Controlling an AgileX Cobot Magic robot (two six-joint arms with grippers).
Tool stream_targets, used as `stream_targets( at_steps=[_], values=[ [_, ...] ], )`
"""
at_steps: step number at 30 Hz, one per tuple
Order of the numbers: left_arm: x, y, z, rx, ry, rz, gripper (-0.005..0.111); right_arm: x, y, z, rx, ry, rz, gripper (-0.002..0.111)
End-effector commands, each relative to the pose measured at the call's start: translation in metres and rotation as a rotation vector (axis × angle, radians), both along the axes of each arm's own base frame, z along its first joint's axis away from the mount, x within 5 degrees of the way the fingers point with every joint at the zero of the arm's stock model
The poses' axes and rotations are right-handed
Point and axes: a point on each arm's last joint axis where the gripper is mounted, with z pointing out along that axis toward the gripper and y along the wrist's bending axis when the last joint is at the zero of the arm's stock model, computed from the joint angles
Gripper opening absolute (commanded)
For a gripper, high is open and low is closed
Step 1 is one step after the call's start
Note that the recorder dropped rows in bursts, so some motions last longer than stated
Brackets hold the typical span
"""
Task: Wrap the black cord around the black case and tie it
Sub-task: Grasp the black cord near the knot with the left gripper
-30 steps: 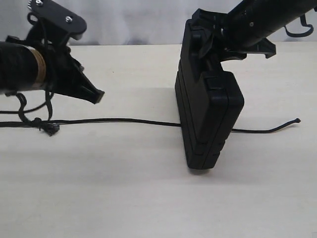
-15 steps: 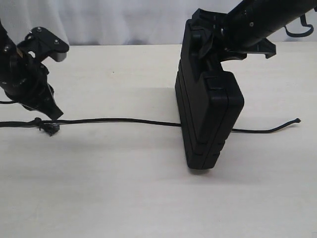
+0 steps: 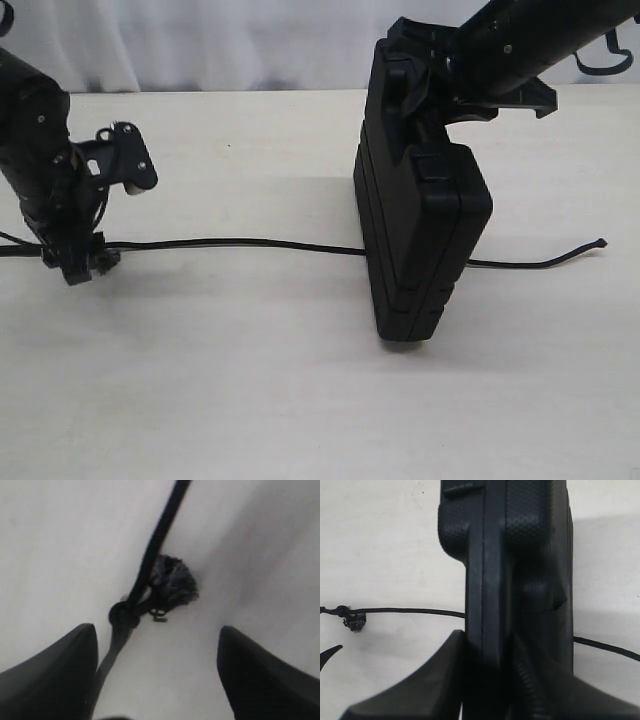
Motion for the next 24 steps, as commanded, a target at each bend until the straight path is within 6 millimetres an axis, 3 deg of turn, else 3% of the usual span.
stream_targets(
  at_steps=[1, 9, 15, 19, 24],
  values=[
    [0.004, 0.002, -0.022, 0.074, 0.074, -0.155, 0.064, -0.001, -0.002, -0.003, -0.012, 0.013, 0.001, 0.004],
    [0.017, 0.013, -0.032, 0.084, 0.004, -0.188, 0.064, -0.001, -0.002, -0.003, -0.012, 0.013, 0.001, 0.004],
    [0.027, 0.036, -0.031, 0.028, -0.067, -0.108, 0.064, -0.001, -0.002, -0.003, -0.012, 0.013, 0.001, 0.004],
    [0.031, 0.04, -0.035, -0.071, -0.11, -0.004, 0.064, -0.001, -0.002, -0.003, -0.012, 0.013, 0.001, 0.004],
    [0.031, 0.04, -0.049, -0.06, -0.078, -0.017, 0.064, -0.001, -0.002, -0.003, -0.012, 0.013, 0.001, 0.004]
  ],
)
